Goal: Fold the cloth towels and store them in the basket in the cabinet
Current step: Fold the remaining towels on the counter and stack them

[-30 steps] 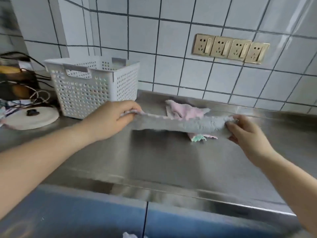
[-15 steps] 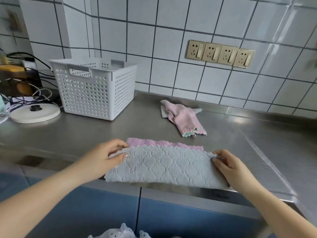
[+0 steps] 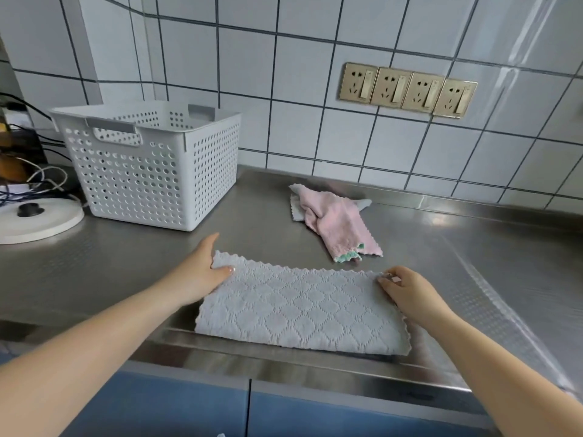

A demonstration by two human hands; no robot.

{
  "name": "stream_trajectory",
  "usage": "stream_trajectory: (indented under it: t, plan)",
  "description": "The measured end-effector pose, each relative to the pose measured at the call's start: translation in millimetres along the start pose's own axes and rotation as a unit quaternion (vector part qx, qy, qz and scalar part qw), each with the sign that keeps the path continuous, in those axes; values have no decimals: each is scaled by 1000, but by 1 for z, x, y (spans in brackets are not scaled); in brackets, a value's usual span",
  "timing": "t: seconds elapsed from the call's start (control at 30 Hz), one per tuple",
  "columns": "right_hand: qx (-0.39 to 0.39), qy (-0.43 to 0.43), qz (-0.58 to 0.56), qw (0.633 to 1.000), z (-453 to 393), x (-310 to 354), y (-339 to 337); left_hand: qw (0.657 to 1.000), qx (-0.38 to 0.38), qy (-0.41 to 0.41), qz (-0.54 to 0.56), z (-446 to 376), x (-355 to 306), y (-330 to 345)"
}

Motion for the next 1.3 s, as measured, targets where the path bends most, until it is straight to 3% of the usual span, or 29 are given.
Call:
stream_trajectory:
  t: [0.33,0.43,0.57,0.7,0.83,1.3]
  plan:
    - [20,19,-6,1000,-23,-10,9,995,41,-61,-61,-19,16,4]
    - [-11,25,14,1000,-21,-5,-5,990,52,-63,-113,-18,13,-5]
    - [-76,-78,103,989,1,44,-12,948,-22,29,-317,-2,-27,-13]
    - [33,-167,208,963,18,105,55,933,40,149,-324,10,-66,52]
    - [89,-150,256,951,25,112,108,907,80,191,-366,6,-64,112]
    - [69,-39,285,955,38,34,78,903,107,63,-411,13,-7,83]
Point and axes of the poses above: each hand's wrist, its own z-axis away from the middle knuckle, its own y-axis out of the palm, x = y × z, the point moved 9 cm from there along -z, towards the middle knuckle, and after that the axes turned 9 degrees about x, right-handed, at the moved point
